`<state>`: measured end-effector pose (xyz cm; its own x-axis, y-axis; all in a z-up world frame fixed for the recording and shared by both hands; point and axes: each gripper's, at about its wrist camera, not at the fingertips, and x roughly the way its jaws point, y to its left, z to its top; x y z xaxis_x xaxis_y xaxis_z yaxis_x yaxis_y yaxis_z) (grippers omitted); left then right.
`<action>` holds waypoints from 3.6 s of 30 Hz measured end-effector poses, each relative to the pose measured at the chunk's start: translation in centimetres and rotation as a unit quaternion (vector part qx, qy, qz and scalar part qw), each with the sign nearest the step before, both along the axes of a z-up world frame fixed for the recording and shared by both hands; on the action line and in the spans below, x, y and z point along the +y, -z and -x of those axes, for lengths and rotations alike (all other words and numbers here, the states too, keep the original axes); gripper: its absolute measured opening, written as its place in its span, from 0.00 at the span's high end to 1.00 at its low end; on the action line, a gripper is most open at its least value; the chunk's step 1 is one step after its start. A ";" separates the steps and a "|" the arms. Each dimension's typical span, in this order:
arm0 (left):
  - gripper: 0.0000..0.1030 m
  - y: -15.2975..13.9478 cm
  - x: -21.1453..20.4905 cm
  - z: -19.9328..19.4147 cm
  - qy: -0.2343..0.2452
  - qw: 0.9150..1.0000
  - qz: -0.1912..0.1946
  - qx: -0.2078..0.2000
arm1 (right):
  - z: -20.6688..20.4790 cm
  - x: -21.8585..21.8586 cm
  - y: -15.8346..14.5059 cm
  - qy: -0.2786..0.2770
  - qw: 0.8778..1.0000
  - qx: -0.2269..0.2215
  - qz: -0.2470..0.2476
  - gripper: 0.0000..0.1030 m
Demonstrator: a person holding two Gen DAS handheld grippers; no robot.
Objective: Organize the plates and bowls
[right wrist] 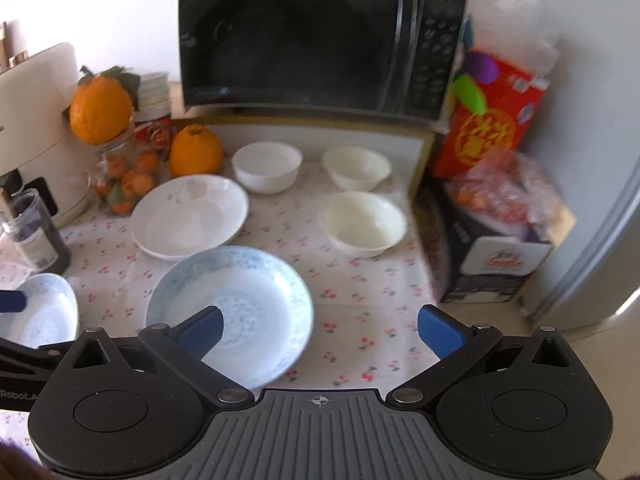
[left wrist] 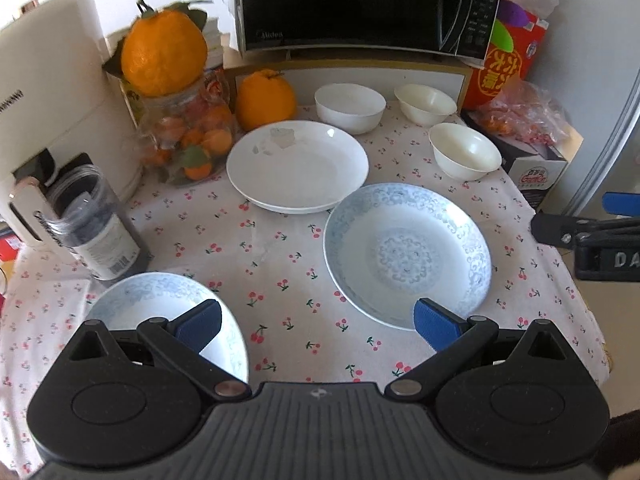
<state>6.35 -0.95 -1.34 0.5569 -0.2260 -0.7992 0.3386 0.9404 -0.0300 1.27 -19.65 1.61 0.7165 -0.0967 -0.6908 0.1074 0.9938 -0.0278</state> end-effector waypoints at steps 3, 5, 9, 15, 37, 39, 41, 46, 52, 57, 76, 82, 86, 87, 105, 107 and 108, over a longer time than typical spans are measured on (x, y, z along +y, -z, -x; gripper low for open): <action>0.00 0.6 -0.2 -0.7 0.004 1.000 0.008 0.005 | -0.8 0.5 1.5 -0.022 1.000 0.000 0.012 0.00; 0.01 1.1 -0.2 -1.3 0.008 1.000 0.021 0.007 | -1.5 0.5 2.7 -0.033 0.999 -0.001 0.004 0.00; 0.05 2.1 -0.1 -2.7 0.020 0.999 0.048 0.016 | -3.0 -0.2 4.7 -0.049 0.997 0.027 -0.045 0.00; 0.00 3.6 -0.1 -3.7 0.021 0.997 0.069 0.015 | -5.1 -2.2 6.5 -0.038 0.991 0.048 -0.119 0.00; 0.59 6.9 -0.5 -8.2 -0.009 0.988 0.120 0.092 | -9.1 -5.5 11.0 0.061 0.964 0.103 -0.237 0.46; 0.63 6.9 -0.4 -8.3 -0.016 0.989 0.120 0.089 | -9.3 -5.4 11.2 0.064 0.962 0.105 -0.245 0.51; 0.68 7.0 -0.4 -8.3 -0.022 0.989 0.117 0.087 | -9.3 -5.4 11.5 0.067 0.959 0.108 -0.255 0.51; 0.88 7.5 -0.2 -8.4 -0.039 0.986 0.130 0.101 | -9.5 -5.1 11.8 0.065 0.955 0.113 -0.265 0.65; 0.92 7.1 0.3 -8.3 -0.052 0.985 0.131 0.102 | -9.4 -5.1 11.7 0.088 0.957 0.118 -0.250 0.83; 0.92 6.6 0.7 -8.2 -0.061 0.986 0.119 0.102 | -8.8 -4.5 11.4 0.081 0.957 0.122 -0.249 0.85; 0.92 6.5 2.6 -7.9 -0.081 0.990 0.078 0.087 | -8.1 -0.4 11.1 0.026 0.962 0.164 -0.217 0.85; 0.92 6.4 2.8 -8.0 -0.081 0.989 0.083 0.093 | -8.1 -0.6 11.1 0.028 0.961 0.164 -0.221 0.85; 0.85 6.3 2.8 -8.1 -0.069 0.989 0.090 0.100 | -8.2 -0.7 11.1 0.028 0.959 0.167 -0.226 0.83; 0.79 6.1 2.8 -8.1 -0.068 0.989 0.090 0.098 | -8.1 -0.7 11.0 0.029 0.960 0.164 -0.224 0.83; 0.03 3.8 3.4 -5.5 0.015 0.998 0.059 0.024 | -5.3 0.0 8.7 -0.002 0.974 0.117 -0.192 0.17; 0.00 3.6 3.9 -5.1 0.016 0.998 0.059 0.017 | -4.8 0.4 8.4 -0.013 0.978 0.106 -0.181 0.14; 0.00 3.5 4.2 -4.9 0.016 0.998 0.060 0.015 | -4.6 0.7 8.3 -0.020 0.979 0.099 -0.174 0.13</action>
